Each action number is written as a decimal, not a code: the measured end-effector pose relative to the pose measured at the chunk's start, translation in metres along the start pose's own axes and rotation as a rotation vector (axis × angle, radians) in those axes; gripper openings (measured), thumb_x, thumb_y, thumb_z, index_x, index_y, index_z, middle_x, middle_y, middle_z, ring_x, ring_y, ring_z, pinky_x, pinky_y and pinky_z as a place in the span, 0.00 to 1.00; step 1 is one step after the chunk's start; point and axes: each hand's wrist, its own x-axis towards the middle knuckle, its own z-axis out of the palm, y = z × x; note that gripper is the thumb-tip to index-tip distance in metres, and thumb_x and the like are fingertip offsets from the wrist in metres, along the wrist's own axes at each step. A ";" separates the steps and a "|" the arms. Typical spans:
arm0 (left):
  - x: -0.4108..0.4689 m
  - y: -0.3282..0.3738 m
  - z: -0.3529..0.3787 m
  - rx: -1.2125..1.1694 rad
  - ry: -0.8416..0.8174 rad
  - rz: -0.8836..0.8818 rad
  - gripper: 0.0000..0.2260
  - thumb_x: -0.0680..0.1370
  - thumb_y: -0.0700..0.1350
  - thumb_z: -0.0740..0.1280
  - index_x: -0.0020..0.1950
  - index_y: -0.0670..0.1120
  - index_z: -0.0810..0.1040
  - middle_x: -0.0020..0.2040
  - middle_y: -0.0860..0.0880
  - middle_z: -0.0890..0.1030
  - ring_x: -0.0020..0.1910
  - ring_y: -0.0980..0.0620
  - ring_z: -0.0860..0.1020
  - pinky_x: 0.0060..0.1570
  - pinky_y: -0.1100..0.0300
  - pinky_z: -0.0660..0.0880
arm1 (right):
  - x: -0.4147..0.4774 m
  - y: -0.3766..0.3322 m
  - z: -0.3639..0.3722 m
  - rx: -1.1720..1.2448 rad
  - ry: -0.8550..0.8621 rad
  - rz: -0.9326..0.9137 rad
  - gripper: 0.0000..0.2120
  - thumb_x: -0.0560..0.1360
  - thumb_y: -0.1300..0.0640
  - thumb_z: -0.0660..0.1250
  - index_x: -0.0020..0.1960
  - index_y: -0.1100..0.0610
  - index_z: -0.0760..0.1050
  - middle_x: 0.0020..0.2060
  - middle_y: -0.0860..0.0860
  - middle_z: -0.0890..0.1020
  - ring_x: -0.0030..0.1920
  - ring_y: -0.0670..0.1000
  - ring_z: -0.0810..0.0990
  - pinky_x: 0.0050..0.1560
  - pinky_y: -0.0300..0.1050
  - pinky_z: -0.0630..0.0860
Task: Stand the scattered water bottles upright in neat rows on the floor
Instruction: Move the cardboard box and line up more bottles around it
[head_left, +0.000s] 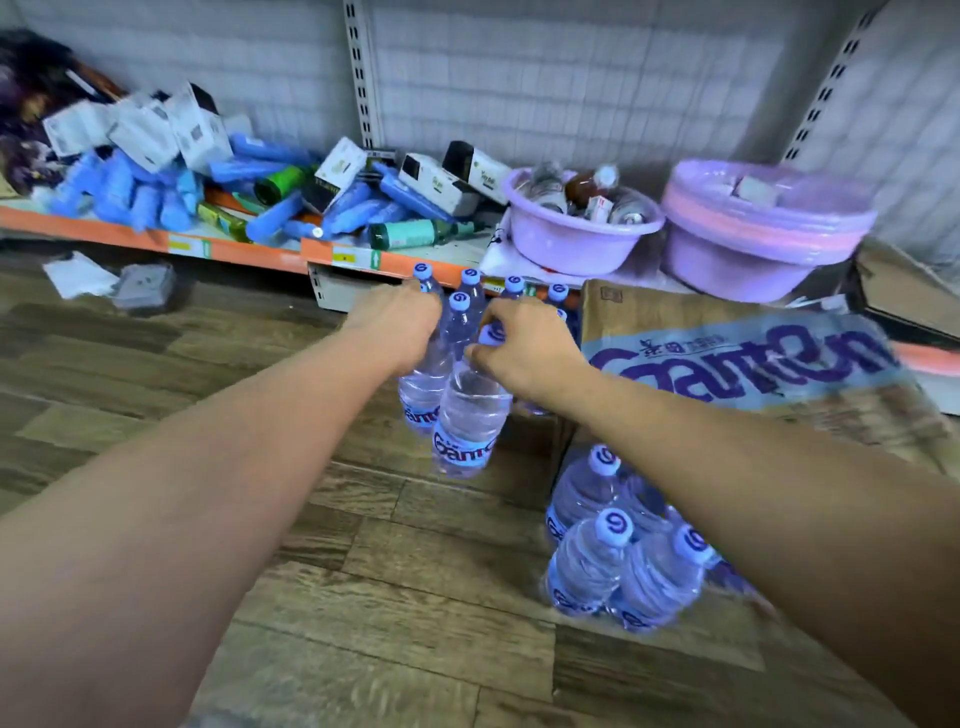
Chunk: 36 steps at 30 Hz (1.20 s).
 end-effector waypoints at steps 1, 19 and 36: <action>-0.004 0.004 -0.014 0.008 0.021 -0.001 0.15 0.78 0.40 0.61 0.65 0.40 0.71 0.63 0.38 0.72 0.62 0.37 0.74 0.55 0.49 0.72 | -0.003 -0.002 -0.017 0.000 0.035 -0.006 0.07 0.71 0.56 0.69 0.37 0.58 0.73 0.39 0.57 0.73 0.41 0.56 0.71 0.39 0.43 0.63; -0.024 0.172 -0.182 -0.253 0.116 0.471 0.13 0.77 0.49 0.65 0.57 0.44 0.77 0.56 0.42 0.79 0.56 0.41 0.76 0.54 0.54 0.71 | -0.143 0.100 -0.251 -0.347 0.073 0.216 0.08 0.67 0.54 0.72 0.45 0.57 0.82 0.38 0.54 0.78 0.44 0.56 0.77 0.33 0.40 0.68; -0.046 0.307 -0.039 -0.153 -0.361 0.654 0.18 0.73 0.52 0.70 0.47 0.36 0.77 0.43 0.40 0.77 0.41 0.44 0.75 0.41 0.53 0.73 | -0.200 0.226 -0.158 -0.217 -0.301 0.363 0.08 0.67 0.59 0.72 0.38 0.54 0.72 0.25 0.49 0.77 0.19 0.42 0.75 0.31 0.40 0.76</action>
